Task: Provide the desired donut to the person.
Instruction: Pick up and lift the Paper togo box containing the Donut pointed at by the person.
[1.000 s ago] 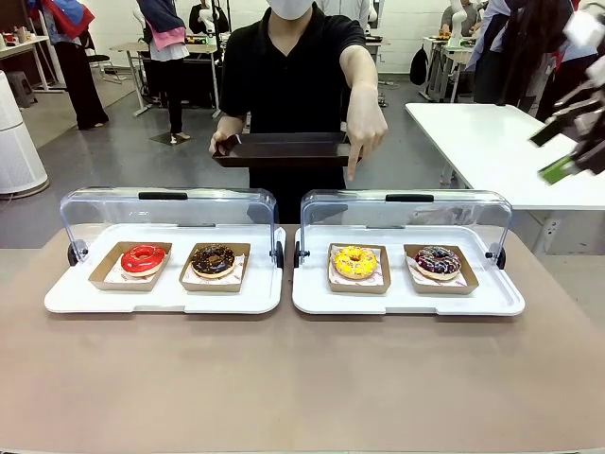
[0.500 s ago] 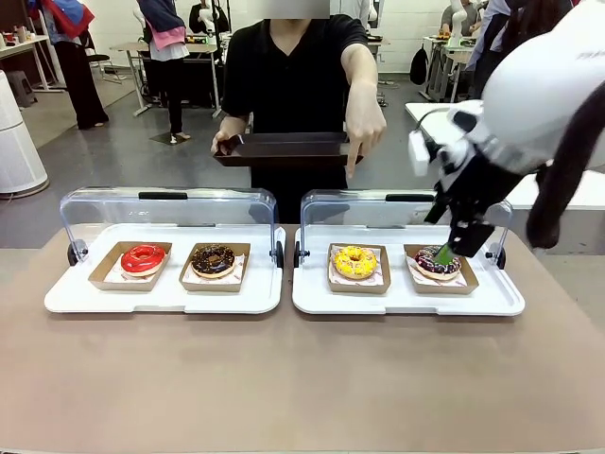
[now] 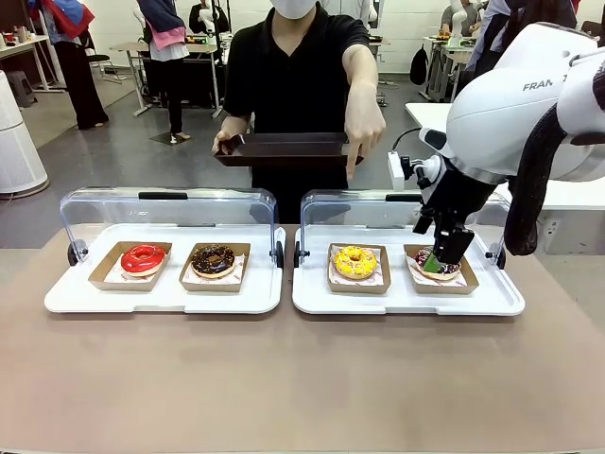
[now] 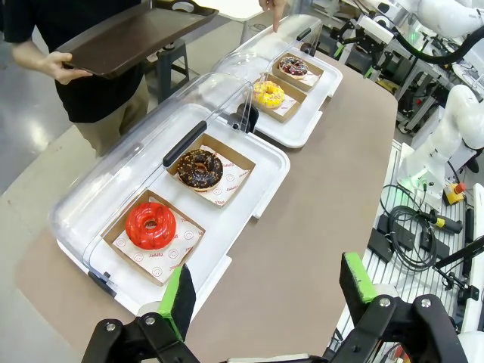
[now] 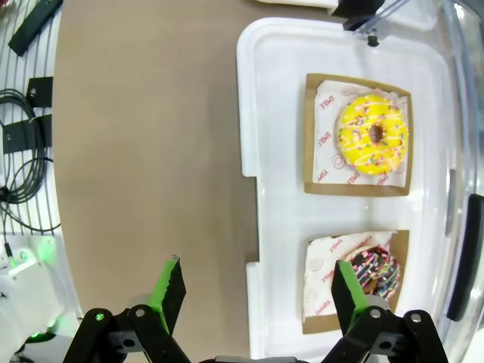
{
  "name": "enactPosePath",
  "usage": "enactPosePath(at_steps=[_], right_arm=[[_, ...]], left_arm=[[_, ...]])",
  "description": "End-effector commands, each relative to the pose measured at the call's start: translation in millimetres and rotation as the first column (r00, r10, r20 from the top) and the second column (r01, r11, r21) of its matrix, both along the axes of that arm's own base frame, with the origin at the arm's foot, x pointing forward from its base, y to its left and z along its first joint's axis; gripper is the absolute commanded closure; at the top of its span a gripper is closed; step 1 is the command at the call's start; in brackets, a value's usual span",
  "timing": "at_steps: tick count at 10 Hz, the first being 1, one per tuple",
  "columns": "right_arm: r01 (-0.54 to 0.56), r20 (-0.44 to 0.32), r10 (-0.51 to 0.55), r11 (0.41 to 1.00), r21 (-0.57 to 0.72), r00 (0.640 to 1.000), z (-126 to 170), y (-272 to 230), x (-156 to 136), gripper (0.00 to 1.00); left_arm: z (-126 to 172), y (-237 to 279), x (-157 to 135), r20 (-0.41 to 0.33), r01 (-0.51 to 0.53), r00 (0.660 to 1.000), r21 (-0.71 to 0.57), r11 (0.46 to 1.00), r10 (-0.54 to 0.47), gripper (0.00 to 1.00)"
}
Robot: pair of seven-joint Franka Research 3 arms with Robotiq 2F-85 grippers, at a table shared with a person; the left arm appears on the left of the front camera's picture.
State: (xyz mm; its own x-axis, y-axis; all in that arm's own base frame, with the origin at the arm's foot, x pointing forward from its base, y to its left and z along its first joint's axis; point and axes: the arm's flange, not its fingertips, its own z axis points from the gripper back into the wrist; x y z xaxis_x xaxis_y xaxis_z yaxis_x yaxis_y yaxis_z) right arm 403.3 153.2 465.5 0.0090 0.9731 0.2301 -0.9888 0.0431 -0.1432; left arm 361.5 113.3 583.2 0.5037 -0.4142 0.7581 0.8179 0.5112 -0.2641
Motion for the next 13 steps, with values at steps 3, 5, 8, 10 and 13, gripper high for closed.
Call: enactPosePath(at_steps=[3, 5, 8, 10, 13], right_arm=[[0.005, 0.000, -0.005, 1.000, 0.000, 1.000, -2, -1, -2, 0.00], [0.005, 0.000, -0.005, 1.000, 0.000, 1.000, -2, -1, -2, 0.00], [0.026, -0.047, -0.029, 0.998, -0.053, 0.998, -11, 32, -10, 0.00], [0.047, -0.081, -0.053, 0.996, -0.071, 0.995, -26, 59, -13, 0.00], [0.082, -0.141, -0.102, 0.986, -0.142, 0.985, -62, 89, -2, 0.00]], left_arm=[[0, 1, -1, 0.002, 0.008, 1.000, 0.006, 1.000, -0.008, 0.00], [0, 1, -1, 0.002, 0.008, 1.000, 0.006, 1.000, -0.008, 0.00], [0, 1, -1, 0.002, 0.008, 1.000, 0.006, 1.000, -0.008, 0.00], [0, 1, -1, 0.002, 0.008, 1.000, 0.006, 1.000, -0.008, 0.00], [0, 1, -1, 0.002, 0.008, 1.000, 0.006, 1.000, -0.008, 0.00]])
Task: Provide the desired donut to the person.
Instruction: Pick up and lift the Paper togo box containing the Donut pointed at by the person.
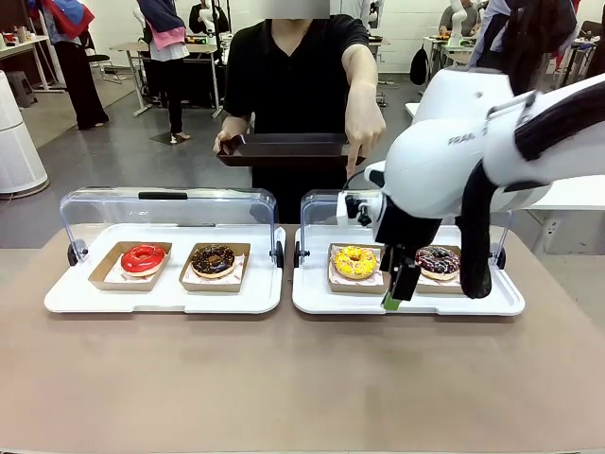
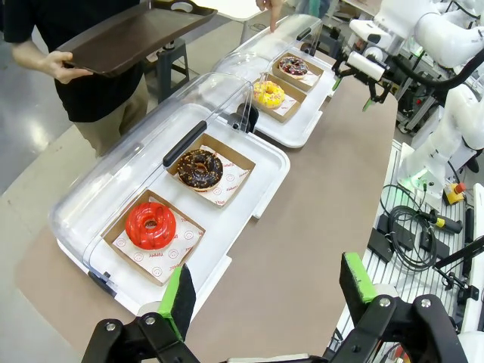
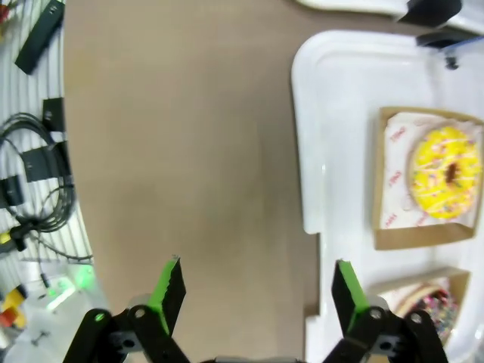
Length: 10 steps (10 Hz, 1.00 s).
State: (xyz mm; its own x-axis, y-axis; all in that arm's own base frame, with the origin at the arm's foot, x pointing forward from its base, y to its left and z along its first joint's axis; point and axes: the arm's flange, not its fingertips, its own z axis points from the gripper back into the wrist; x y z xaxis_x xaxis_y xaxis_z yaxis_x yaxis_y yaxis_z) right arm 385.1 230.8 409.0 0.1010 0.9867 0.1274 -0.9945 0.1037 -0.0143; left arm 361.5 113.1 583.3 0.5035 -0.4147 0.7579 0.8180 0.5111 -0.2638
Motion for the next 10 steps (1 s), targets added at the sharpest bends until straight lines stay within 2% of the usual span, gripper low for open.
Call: enactPosePath(at_steps=[1, 4, 5, 6, 10], right_arm=[[0.011, -0.040, -0.013, 0.999, -0.053, 0.999, -19, 19, 23, 0.00], [-0.010, -0.052, 0.008, 0.999, -0.037, 0.999, -30, 29, 44, 0.00], [0.000, -0.034, -0.002, 1.000, -0.030, 0.999, -26, 30, 44, 0.00], [-0.006, -0.066, 0.004, 1.000, -0.028, 0.998, -34, 23, 36, 0.00], [-0.006, -0.066, 0.004, 1.000, -0.028, 0.998, -34, 23, 36, 0.00]], left_arm=[[0, 1, -1, 0.002, 0.008, 1.000, 0.006, 1.000, -0.008, 0.00], [0, 1, -1, 0.002, 0.008, 1.000, 0.006, 1.000, -0.008, 0.00], [0, 1, -1, 0.002, 0.008, 1.000, 0.006, 1.000, -0.008, 0.00], [0, 1, -1, 0.002, 0.008, 1.000, 0.006, 1.000, -0.008, 0.00], [0, 1, -1, 0.002, 0.008, 1.000, 0.006, 1.000, -0.008, 0.00]])
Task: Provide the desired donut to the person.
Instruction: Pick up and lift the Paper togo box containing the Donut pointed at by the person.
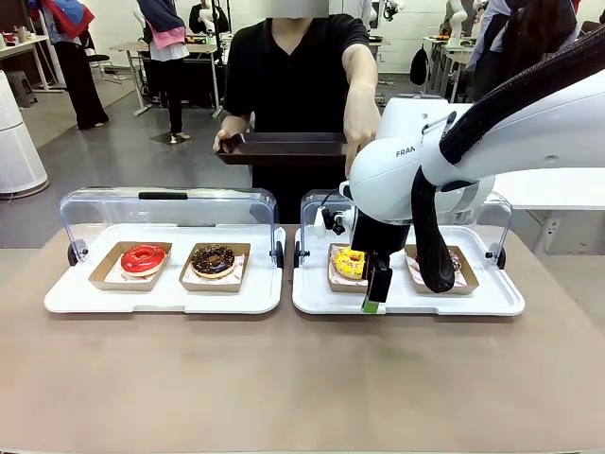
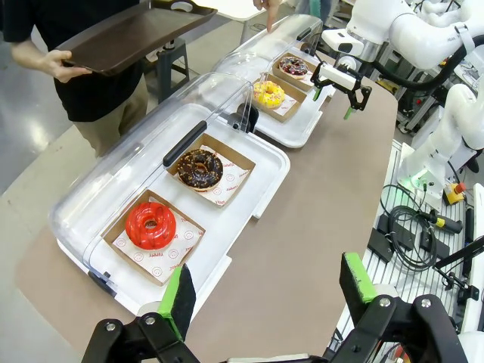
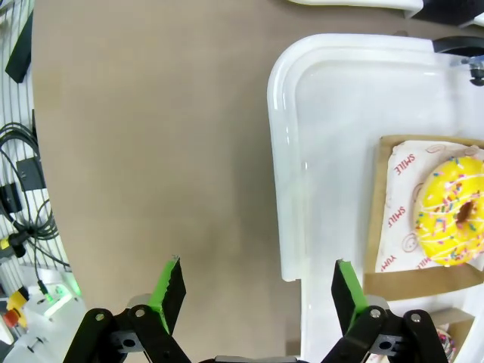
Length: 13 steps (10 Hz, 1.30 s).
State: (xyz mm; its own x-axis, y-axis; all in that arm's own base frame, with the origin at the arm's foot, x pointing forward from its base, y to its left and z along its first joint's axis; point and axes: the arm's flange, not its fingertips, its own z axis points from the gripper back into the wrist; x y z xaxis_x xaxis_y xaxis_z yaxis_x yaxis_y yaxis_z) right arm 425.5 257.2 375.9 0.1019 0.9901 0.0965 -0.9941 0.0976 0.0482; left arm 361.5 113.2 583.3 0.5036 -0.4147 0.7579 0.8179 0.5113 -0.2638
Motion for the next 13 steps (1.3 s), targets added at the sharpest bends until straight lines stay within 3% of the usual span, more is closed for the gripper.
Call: enactPosePath(at_steps=[1, 3, 7, 13], right_arm=[[0.001, -0.001, -0.001, 1.000, -0.004, 1.000, -1, -3, -4, 0.00], [0.000, 0.000, 0.000, 1.000, 0.000, 1.000, 0, 0, 0, 0.00], [0.106, 0.066, -0.102, 0.993, -0.058, 0.993, -15, -8, 32, 0.00], [0.117, 0.086, -0.113, 0.992, -0.054, 0.990, -26, -6, 66, 0.00]], left_arm=[[0, 1, -1, 0.002, 0.008, 1.000, 0.006, 1.000, -0.008, 0.00], [0, 1, -1, 0.002, 0.008, 1.000, 0.006, 1.000, -0.008, 0.00], [0, 1, -1, 0.002, 0.008, 1.000, 0.006, 1.000, -0.008, 0.00], [0, 1, -1, 0.002, 0.008, 1.000, 0.006, 1.000, -0.008, 0.00]])
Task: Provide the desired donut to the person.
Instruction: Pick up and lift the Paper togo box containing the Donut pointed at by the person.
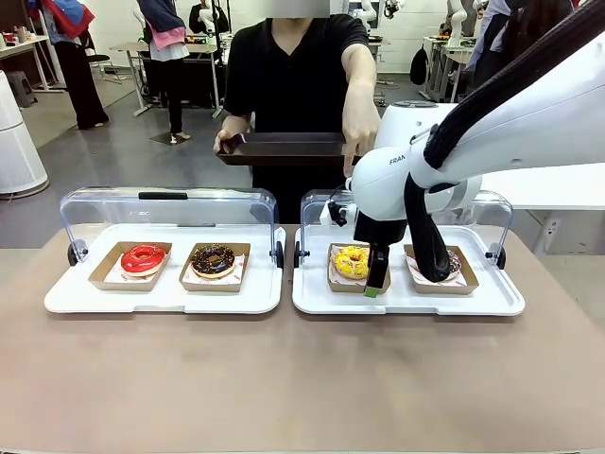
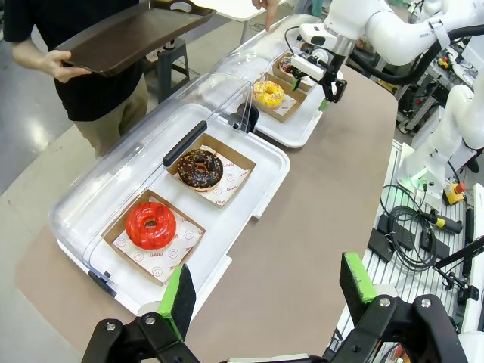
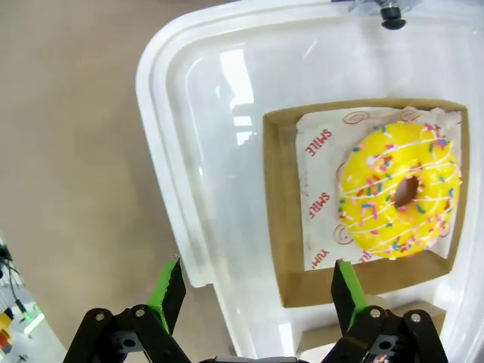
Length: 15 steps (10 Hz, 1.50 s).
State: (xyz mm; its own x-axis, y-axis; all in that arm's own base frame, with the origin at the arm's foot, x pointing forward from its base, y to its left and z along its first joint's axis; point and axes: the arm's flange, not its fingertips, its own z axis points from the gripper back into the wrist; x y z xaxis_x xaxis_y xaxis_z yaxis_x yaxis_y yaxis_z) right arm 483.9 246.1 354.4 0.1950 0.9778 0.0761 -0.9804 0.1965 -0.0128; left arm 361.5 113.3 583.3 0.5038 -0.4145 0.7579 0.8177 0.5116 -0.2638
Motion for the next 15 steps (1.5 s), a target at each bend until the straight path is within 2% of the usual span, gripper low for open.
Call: enactPosePath(at_steps=[1, 7, 11, 15], right_arm=[[0.026, 0.029, -0.025, 0.999, -0.038, 0.999, -6, 3, 12, 0.00], [0.009, 0.002, -0.009, 0.999, -0.051, 1.000, -22, -9, 18, 0.00], [-0.013, 0.022, 0.014, 0.999, -0.044, 1.000, -26, -12, 23, 0.00], [-0.016, 0.003, 0.017, 0.999, -0.050, 1.000, -37, -14, 30, 0.00]], left_arm=[[0, 1, -1, 0.002, 0.009, 1.000, 0.006, 1.000, -0.009, 0.00], [0, 1, -1, 0.002, 0.009, 1.000, 0.006, 1.000, -0.009, 0.00], [0, 1, -1, 0.002, 0.009, 1.000, 0.006, 1.000, -0.009, 0.00], [0, 1, -1, 0.002, 0.009, 1.000, 0.006, 1.000, -0.009, 0.00]])
